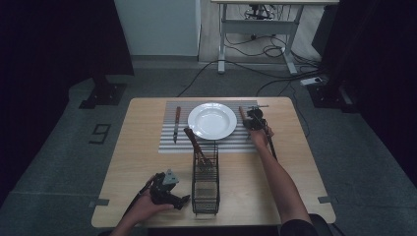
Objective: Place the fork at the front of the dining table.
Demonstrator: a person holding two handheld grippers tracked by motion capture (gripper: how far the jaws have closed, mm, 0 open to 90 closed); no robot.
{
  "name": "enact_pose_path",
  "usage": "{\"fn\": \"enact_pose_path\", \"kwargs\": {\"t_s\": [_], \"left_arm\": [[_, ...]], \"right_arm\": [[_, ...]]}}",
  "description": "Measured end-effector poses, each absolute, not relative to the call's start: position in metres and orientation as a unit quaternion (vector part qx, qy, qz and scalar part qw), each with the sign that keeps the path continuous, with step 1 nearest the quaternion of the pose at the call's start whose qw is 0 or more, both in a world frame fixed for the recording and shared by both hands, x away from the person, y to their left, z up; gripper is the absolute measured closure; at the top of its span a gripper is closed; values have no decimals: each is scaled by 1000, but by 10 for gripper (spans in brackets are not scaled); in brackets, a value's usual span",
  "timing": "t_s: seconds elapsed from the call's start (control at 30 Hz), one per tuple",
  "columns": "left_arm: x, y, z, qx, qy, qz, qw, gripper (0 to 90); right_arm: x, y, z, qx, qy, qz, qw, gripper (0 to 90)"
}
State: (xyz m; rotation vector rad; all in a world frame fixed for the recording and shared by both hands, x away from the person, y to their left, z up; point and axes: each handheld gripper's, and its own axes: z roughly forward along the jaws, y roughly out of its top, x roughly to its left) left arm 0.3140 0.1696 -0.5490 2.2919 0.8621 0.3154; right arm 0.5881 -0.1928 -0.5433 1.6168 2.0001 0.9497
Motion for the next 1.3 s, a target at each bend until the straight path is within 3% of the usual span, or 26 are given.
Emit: {"fn": "enact_pose_path", "kwargs": {"t_s": [0.17,0.27,0.8,1.3], "left_arm": [[314,170,-549,876,330,121,330,0],[314,170,-549,876,330,121,330,0],[314,170,-549,876,330,121,330,0],[314,170,-549,876,330,121,330,0]], "right_arm": [[590,-195,-545,576,713,346,199,794],[590,-195,-544,567,722,339,207,709],[585,-209,-543,566,723,342,202,698],[547,-238,-521,531,749,358,171,593]]}}
